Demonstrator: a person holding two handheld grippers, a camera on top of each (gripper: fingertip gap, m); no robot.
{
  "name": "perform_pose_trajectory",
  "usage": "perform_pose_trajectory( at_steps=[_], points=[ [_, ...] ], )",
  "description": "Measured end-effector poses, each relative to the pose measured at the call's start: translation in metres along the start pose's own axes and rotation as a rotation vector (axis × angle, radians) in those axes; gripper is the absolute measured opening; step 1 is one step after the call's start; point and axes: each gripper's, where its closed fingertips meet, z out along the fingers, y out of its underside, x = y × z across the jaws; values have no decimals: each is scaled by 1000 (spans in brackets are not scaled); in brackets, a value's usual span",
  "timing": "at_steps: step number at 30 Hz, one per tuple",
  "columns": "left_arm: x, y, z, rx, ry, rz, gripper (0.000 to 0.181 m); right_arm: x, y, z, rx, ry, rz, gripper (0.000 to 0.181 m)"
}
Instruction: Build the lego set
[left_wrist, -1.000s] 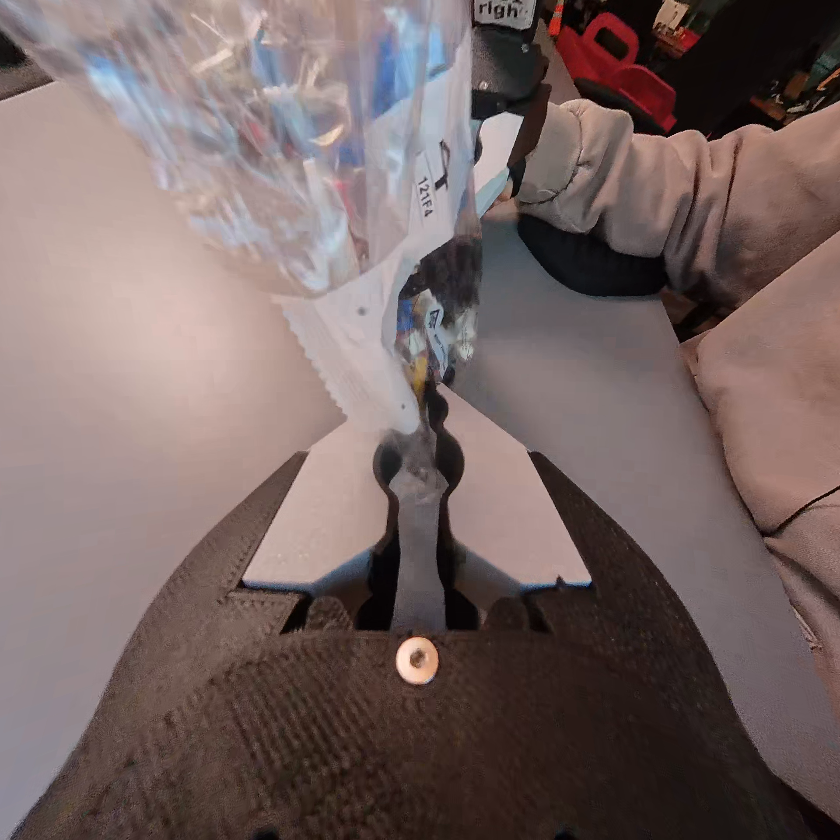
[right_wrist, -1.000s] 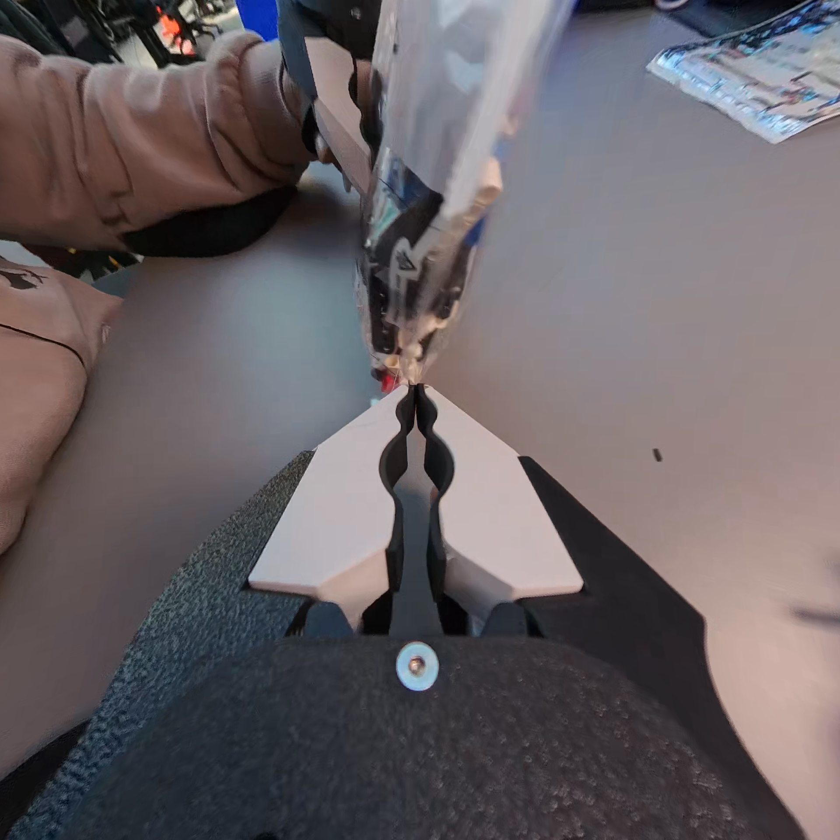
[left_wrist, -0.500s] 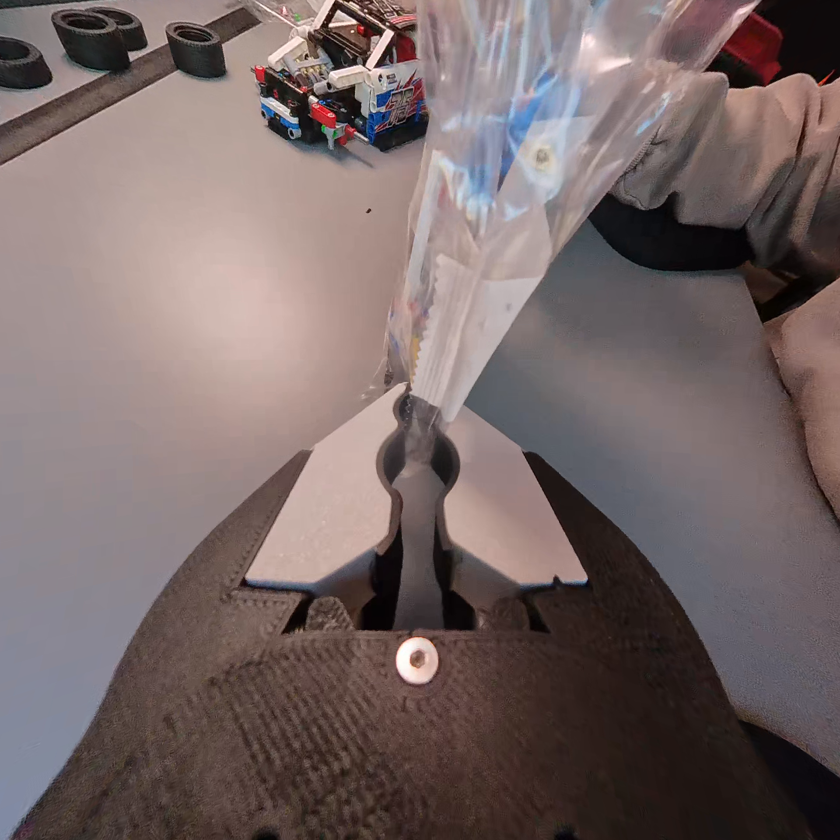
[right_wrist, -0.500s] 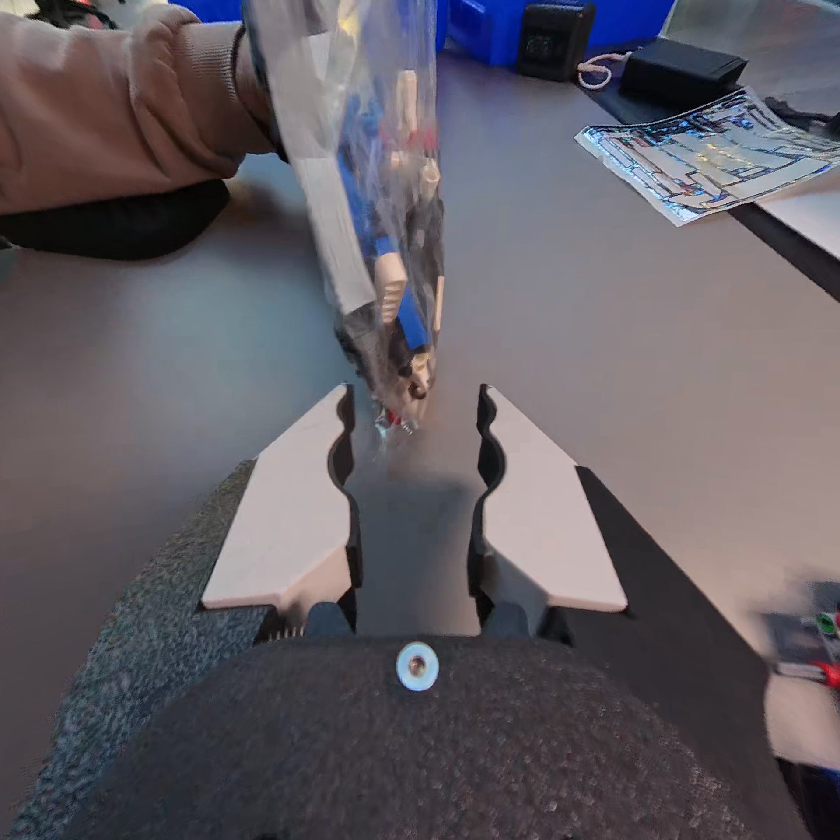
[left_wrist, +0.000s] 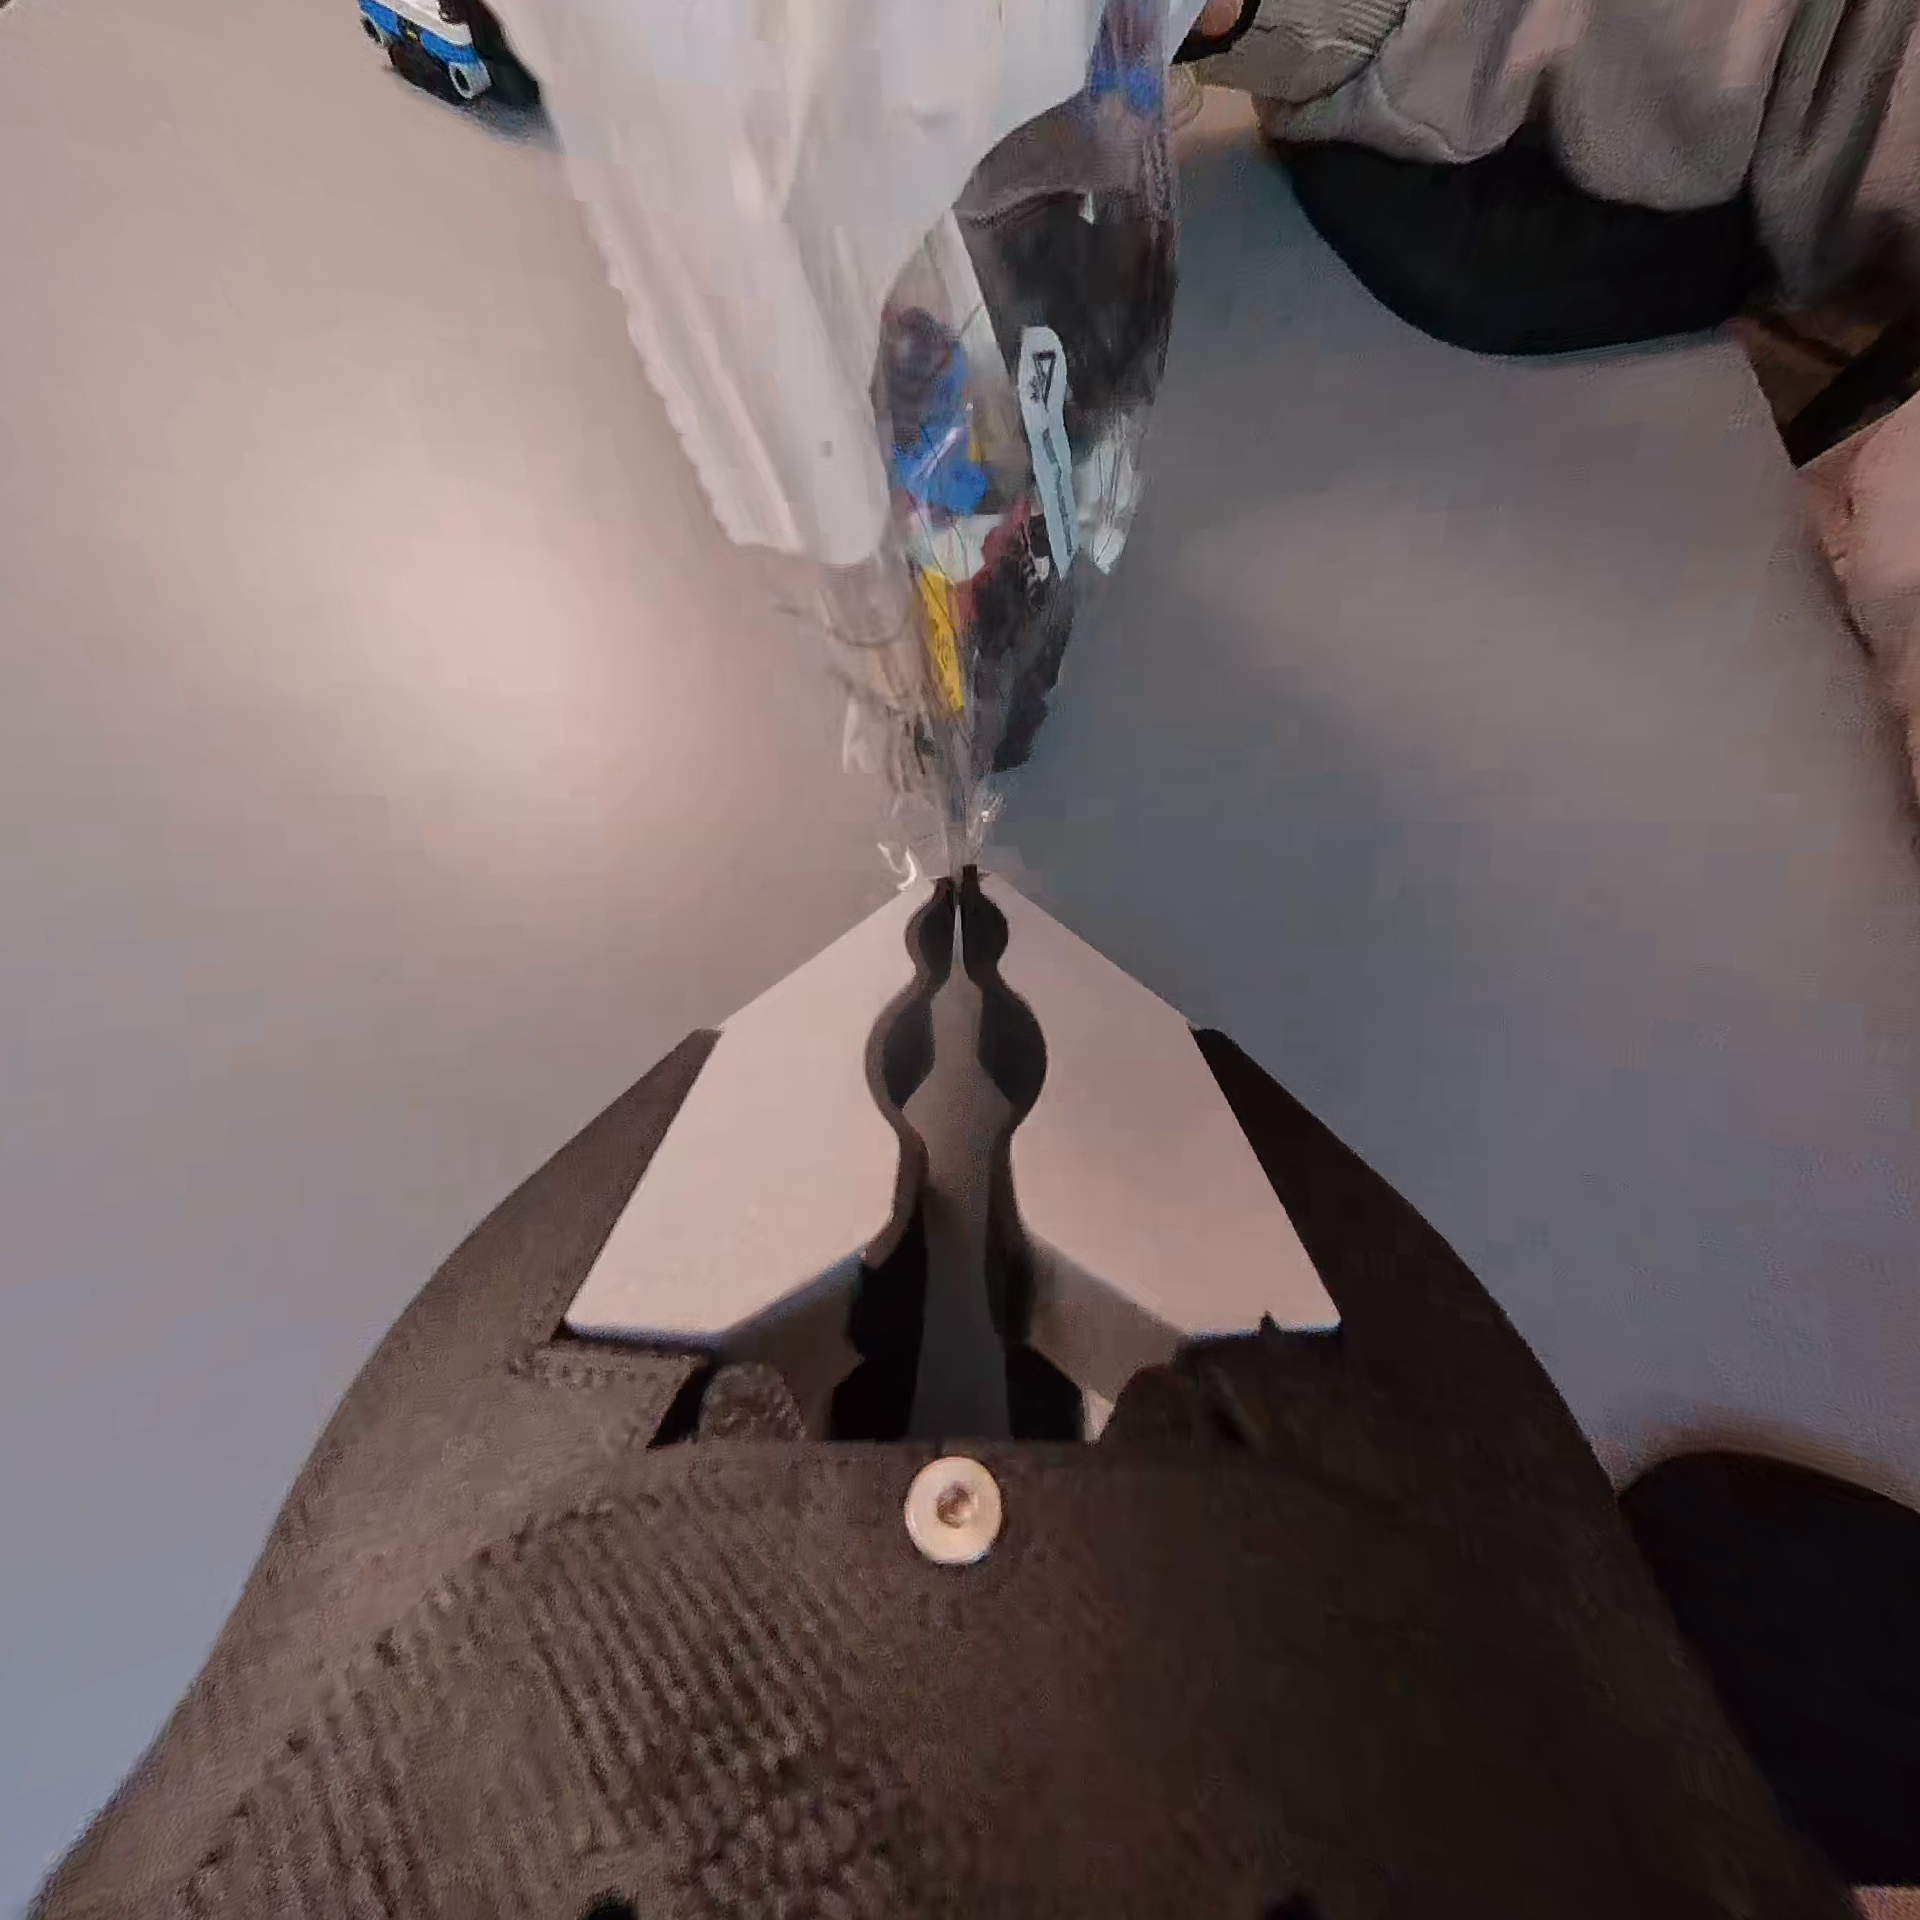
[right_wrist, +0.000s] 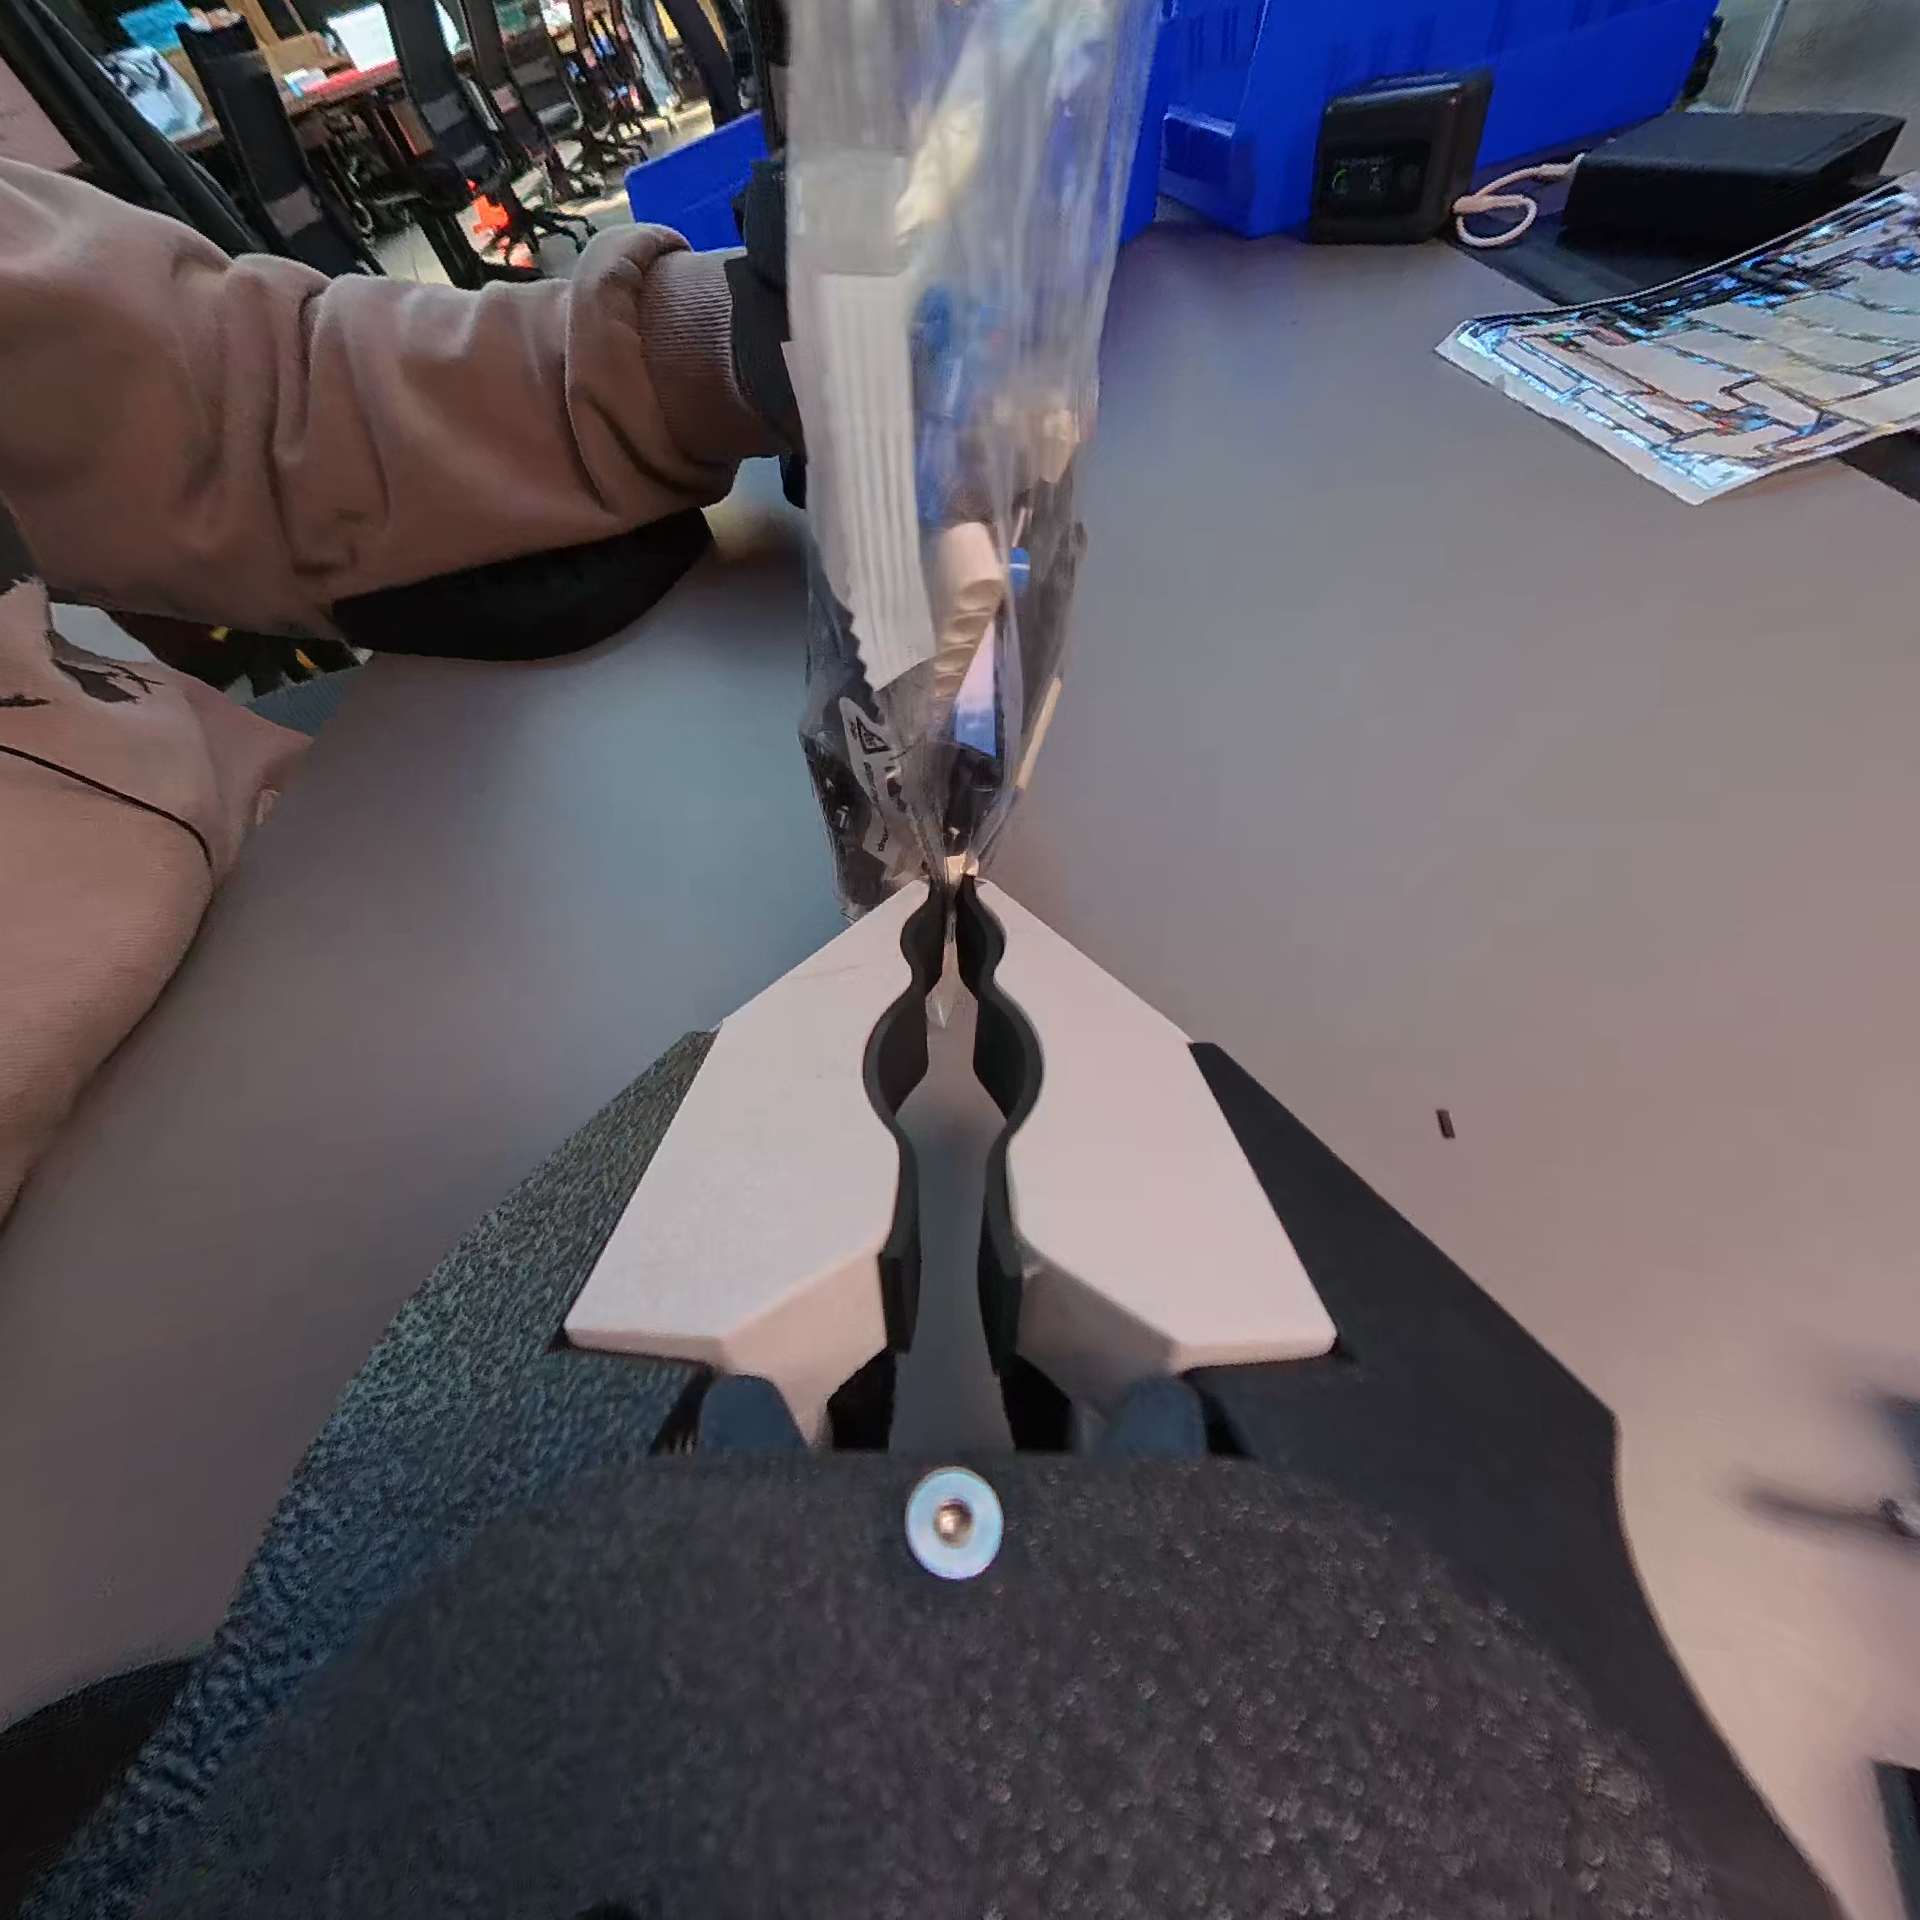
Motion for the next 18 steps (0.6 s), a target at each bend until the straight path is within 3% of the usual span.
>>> perform_pose_trajectory(
  at_steps=[14, 16, 18],
  points=[
    [5, 14, -23, -31, 94, -151, 0, -6, 4, -7, -15, -2, -66, 0],
    [0, 7, -32, 51, 75, -165, 30, -3, 7, -11, -25, 28, -84, 0],
    [-9, -34, -49, 291, 67, -198, 49, -8, 6, -11, -16, 17, -91, 0]
  ],
)
